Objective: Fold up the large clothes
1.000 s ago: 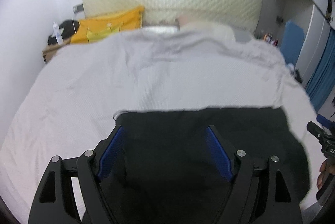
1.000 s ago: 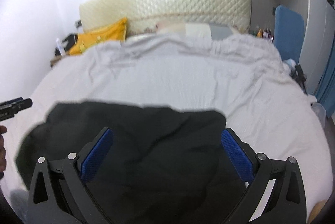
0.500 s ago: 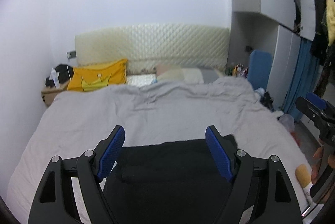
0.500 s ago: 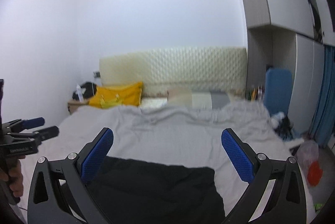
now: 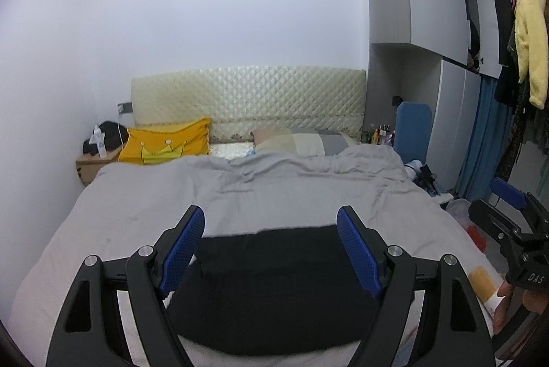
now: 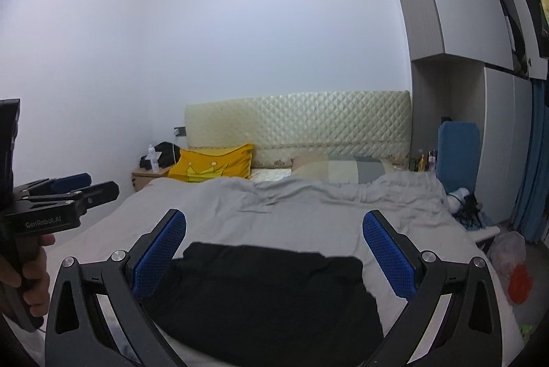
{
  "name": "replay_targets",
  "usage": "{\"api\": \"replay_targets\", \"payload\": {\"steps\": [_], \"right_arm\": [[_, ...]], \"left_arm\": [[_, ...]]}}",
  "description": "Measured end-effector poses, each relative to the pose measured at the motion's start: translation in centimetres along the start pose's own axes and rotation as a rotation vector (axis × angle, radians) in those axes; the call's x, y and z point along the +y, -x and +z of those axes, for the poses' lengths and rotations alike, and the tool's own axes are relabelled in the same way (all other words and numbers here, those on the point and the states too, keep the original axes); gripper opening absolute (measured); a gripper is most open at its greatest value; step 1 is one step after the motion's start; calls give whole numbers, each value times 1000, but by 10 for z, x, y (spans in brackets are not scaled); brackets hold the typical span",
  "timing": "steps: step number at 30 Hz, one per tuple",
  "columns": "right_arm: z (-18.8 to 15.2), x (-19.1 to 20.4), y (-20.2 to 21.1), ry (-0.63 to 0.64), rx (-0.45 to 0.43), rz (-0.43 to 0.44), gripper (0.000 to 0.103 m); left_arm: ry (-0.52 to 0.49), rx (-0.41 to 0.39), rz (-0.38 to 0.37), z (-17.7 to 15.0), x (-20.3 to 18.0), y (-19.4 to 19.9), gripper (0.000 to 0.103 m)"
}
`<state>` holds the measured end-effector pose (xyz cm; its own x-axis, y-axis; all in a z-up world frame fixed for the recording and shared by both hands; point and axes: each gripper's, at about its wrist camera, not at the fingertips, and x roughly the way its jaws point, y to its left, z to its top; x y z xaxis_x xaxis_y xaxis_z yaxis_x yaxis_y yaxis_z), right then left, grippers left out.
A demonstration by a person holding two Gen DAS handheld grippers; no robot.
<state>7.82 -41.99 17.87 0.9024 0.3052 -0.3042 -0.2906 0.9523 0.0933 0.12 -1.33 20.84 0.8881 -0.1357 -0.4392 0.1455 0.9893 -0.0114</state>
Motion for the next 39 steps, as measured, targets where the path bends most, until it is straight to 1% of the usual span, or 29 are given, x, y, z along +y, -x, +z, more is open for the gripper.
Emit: {"api": "replay_targets", "payload": {"steps": [6, 12, 19, 25, 31, 39], "right_arm": [[-25, 7, 19, 2, 19, -14, 103], [-55, 8, 27, -17, 40, -22, 103], [-91, 11, 29, -20, 70, -43, 103], [-118, 11, 25, -38, 88, -36, 103], [-128, 10, 19, -39, 107, -44, 103], [-135, 12, 12, -39, 133, -47, 103]], "left_arm": [[21, 15, -8, -32, -4, 18, 80], [20, 46, -1, -64, -8, 19, 80], [30, 79, -7, -104, -6, 12, 80], [35, 113, 1, -130, -5, -5, 80], [40, 148, 6, -146, -6, -22, 80], [58, 173, 3, -151, -3, -34, 80]]}}
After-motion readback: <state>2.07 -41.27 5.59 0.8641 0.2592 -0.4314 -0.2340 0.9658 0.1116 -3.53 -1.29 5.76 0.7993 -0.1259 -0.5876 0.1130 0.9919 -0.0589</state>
